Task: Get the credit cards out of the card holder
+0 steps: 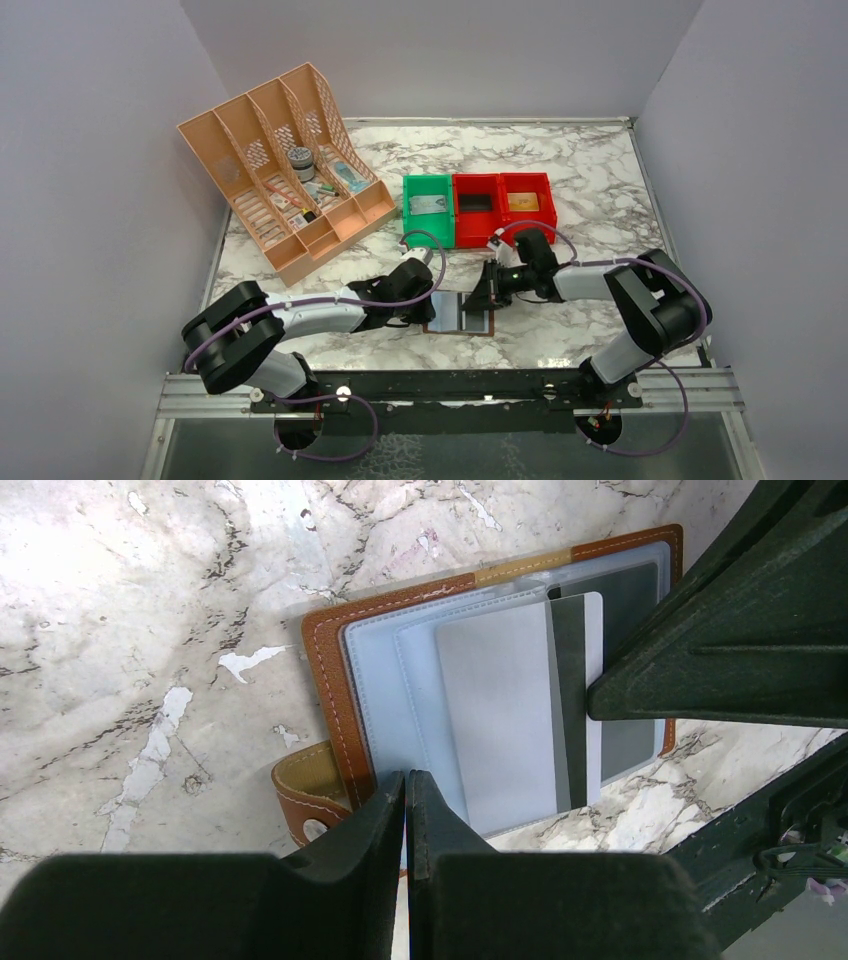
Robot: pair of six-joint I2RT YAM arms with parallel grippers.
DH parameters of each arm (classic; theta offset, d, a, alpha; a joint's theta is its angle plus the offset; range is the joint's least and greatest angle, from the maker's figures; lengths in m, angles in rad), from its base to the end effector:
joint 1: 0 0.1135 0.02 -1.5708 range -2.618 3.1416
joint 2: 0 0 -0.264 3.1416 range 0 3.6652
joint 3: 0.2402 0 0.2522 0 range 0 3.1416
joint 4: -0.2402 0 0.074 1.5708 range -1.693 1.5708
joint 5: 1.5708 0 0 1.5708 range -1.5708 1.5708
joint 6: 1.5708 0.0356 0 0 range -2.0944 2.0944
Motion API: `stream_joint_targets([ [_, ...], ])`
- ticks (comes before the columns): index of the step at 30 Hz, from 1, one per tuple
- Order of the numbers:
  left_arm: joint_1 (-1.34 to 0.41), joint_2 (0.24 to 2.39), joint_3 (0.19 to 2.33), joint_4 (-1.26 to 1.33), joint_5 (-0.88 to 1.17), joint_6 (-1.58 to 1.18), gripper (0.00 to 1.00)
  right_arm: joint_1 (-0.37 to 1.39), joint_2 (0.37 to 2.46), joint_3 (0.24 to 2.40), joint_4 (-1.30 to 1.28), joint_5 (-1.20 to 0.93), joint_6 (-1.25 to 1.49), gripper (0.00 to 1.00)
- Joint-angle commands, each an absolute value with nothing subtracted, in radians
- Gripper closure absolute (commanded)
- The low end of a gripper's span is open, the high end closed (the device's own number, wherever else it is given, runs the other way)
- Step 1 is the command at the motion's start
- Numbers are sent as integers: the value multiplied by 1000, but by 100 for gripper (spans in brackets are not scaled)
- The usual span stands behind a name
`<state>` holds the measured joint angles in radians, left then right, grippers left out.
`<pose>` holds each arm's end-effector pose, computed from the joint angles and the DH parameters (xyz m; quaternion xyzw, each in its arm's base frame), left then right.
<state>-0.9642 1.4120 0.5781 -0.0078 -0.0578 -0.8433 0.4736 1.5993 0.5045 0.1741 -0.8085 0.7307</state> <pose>0.1501 -0.2127 0.1514 0.0461 0.9328 -0.2633 0.2417 0.2132 0.1382 0.1087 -0.0129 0.8802 0.4735 0.0309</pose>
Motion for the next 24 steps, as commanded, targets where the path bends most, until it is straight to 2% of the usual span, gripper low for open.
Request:
stream_joint_targets([
  [1,-969,1421,574,-72,-86,-840,91,468,1537,501,115,-751,707,98],
  [5,-968,1395,575,-69,-87,-839,89,468,1498,496,101,-725,724,99],
  [14,-968,1356,579,-70,-88,-839,88,471,1501,412,258,-779,857,99],
  [24,-968,1289,601,-69,-60,-820,73,531,1570,417,393,-689,990,99],
])
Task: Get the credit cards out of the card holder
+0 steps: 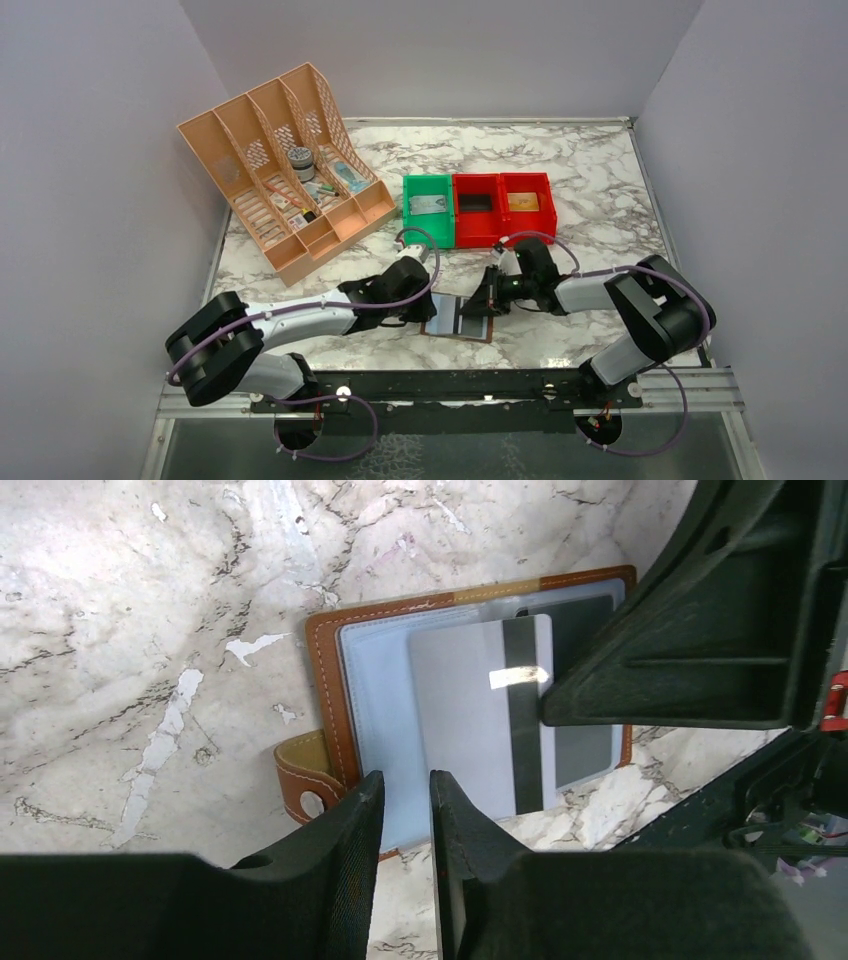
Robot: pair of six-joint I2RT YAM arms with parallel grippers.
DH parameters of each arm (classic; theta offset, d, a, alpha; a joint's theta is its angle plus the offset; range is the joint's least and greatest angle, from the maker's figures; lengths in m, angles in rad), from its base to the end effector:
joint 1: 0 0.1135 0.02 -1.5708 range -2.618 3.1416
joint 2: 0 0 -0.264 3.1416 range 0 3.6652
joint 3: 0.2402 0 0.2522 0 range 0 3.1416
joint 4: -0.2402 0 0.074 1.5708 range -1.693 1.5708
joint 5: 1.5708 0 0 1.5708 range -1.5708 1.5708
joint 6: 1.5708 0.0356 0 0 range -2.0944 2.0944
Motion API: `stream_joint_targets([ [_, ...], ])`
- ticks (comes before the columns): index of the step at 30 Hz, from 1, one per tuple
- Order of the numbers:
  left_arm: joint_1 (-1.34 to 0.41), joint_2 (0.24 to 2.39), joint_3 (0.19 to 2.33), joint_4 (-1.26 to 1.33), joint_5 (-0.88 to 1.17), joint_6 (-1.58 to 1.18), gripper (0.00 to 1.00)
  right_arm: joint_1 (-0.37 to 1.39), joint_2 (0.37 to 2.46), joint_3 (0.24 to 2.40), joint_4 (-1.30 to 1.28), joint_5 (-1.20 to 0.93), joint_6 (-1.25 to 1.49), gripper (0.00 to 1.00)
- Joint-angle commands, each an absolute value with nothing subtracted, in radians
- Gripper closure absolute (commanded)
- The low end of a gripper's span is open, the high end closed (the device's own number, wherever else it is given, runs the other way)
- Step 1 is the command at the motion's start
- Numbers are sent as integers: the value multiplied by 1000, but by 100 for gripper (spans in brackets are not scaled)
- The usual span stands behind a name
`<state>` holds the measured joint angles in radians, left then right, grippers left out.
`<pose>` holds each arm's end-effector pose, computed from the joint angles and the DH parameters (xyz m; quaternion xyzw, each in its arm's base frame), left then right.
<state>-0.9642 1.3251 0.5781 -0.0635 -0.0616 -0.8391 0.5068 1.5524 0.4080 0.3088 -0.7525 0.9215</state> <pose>0.1453 -0.2056 0.1678 0.0466 0.9271 -0.2732 0.2525 0.1964 0.1369 0.1051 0.0495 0.8765 0.4780 0.0280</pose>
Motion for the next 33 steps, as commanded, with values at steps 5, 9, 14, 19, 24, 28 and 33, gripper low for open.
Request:
stream_joint_targets([
  [5,-969,1295,596,-11,3,-807,70,535,1567,414,394,-634,1003,99],
  [9,-969,1347,603,43,73,-796,70,535,1591,412,407,-661,995,99],
  [14,-969,1419,630,7,43,-802,83,534,1589,404,403,-677,978,99],
  [19,-971,1463,674,-174,-99,-813,93,535,1563,405,385,-678,967,99],
  [24,-971,1446,660,-200,-143,-822,94,534,1547,417,360,-677,954,99],
  [28,-971,1460,661,-194,-130,-817,94,534,1520,409,369,-666,959,98],
  [33,-973,1464,669,-192,-120,-804,94,540,1540,407,391,-668,958,88],
])
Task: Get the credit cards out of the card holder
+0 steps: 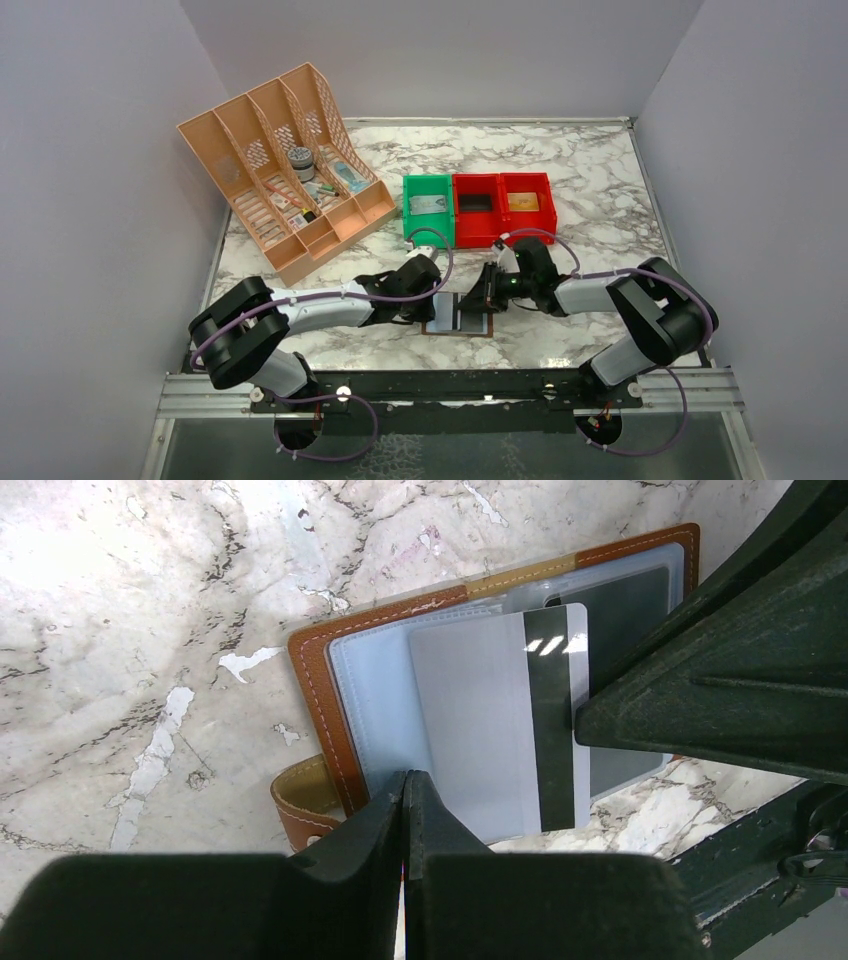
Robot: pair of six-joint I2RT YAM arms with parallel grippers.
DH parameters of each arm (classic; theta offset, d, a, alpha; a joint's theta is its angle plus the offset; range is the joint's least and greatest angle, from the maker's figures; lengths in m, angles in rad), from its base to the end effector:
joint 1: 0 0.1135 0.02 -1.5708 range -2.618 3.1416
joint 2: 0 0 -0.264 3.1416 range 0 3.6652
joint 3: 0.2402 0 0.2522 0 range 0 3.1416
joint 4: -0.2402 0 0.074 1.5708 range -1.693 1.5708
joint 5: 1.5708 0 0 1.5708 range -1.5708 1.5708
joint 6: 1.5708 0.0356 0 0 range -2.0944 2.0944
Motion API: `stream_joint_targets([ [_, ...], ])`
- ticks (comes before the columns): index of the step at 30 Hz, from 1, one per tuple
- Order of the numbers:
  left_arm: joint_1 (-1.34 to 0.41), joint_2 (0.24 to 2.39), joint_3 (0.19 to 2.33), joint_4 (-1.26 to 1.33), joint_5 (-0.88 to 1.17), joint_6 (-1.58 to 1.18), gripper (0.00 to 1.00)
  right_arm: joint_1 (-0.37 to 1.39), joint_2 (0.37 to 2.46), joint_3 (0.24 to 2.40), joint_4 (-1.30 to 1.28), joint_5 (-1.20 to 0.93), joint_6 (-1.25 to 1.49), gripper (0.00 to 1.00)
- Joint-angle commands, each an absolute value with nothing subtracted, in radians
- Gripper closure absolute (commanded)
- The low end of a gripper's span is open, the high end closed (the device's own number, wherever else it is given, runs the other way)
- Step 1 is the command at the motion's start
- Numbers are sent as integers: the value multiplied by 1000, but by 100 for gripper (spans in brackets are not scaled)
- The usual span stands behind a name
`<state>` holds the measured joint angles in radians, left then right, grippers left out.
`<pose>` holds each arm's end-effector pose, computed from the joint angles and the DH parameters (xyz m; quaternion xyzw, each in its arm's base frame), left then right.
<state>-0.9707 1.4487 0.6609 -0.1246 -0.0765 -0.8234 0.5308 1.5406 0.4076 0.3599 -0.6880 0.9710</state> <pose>0.1548 -0.2214 0.1576 0.0573 0.9440 -0.2299 0.2298 0.1980 0.1424 0.1101 0.0616 0.8752 0.4767 0.0552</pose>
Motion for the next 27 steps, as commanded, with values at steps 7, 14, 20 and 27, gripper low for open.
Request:
stream_joint_targets([
  [7,-973,1463,662,-182,-106,-810,96,576,1591,426,444,-655,991,85],
  [14,-973,1454,649,-175,-118,-819,97,581,1559,445,349,-614,949,97],
  [20,-973,1456,647,-169,-118,-819,97,572,1483,448,208,-568,877,99],
  [27,-973,1453,645,-138,-93,-793,97,554,1516,467,220,-655,880,97],
])
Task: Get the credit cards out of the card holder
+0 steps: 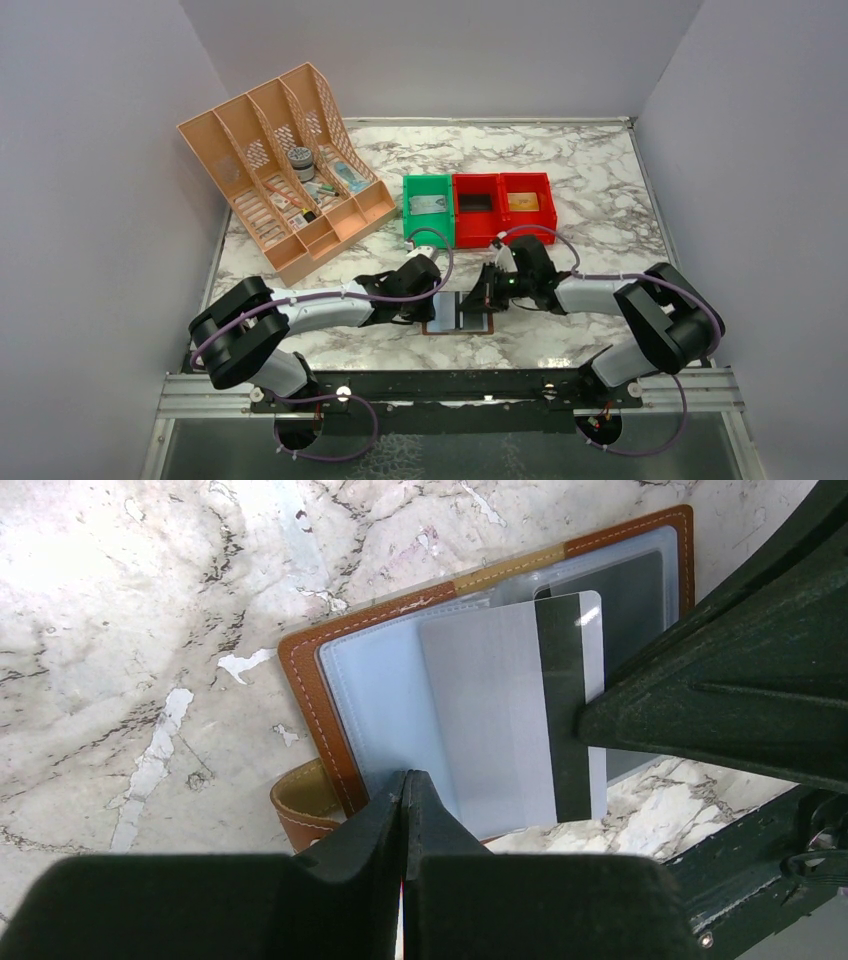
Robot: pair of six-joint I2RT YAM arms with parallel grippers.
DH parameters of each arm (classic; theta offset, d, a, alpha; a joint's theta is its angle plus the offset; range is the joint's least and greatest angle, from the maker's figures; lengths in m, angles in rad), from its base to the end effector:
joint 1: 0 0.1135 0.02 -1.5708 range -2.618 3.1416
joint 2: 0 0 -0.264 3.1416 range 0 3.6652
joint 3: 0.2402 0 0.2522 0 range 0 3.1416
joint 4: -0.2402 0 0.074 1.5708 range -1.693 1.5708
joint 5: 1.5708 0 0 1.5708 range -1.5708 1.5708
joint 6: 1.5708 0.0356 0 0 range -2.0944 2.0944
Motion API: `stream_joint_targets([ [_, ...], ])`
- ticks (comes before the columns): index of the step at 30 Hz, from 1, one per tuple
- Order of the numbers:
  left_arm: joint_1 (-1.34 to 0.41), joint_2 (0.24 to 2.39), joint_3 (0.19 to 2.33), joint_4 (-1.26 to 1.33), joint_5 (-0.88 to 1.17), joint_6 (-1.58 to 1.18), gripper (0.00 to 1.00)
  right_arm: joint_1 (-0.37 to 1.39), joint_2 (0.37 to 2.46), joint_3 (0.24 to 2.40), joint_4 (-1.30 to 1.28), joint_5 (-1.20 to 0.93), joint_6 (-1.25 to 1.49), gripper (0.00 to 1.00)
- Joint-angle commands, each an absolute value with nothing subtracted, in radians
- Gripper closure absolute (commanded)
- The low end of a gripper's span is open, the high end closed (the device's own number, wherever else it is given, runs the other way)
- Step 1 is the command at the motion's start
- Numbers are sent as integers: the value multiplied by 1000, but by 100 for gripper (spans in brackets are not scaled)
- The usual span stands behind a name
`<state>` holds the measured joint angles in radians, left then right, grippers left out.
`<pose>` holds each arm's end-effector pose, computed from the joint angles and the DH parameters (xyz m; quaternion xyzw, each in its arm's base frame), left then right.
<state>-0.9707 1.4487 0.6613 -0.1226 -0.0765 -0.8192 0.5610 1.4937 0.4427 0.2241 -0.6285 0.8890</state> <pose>0.1550 -0.2216 0.1579 0.0592 0.9434 -0.2303 0.2310 0.1946 0.1470 0.1183 0.0338 0.8925 0.4447 0.0677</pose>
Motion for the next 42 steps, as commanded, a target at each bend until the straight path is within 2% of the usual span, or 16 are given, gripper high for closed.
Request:
stream_joint_targets([
  [1,-973,1454,644,-135,-88,-795,97,554,1529,456,258,-655,905,95],
  [6,-974,1460,646,-135,-82,-809,97,557,1585,398,482,-682,1041,87],
  [16,-975,1461,632,-128,-75,-820,98,578,1600,367,585,-652,1086,82],
  [19,-976,1464,630,-125,-76,-822,98,606,1636,381,609,-647,1089,82],
  [22,-976,1462,632,-125,-75,-823,98,615,1634,371,622,-616,1098,93],
  [26,-976,1454,627,-127,-80,-828,98,615,1557,410,446,-548,1026,99],
  [34,-976,1452,624,-132,-85,-824,99,581,1486,442,282,-581,912,98],
  [39,-976,1446,624,-132,-77,-814,99,572,1486,450,278,-631,902,98],
  [42,-977,1457,637,-133,-57,-792,99,572,1495,442,323,-629,948,94],
])
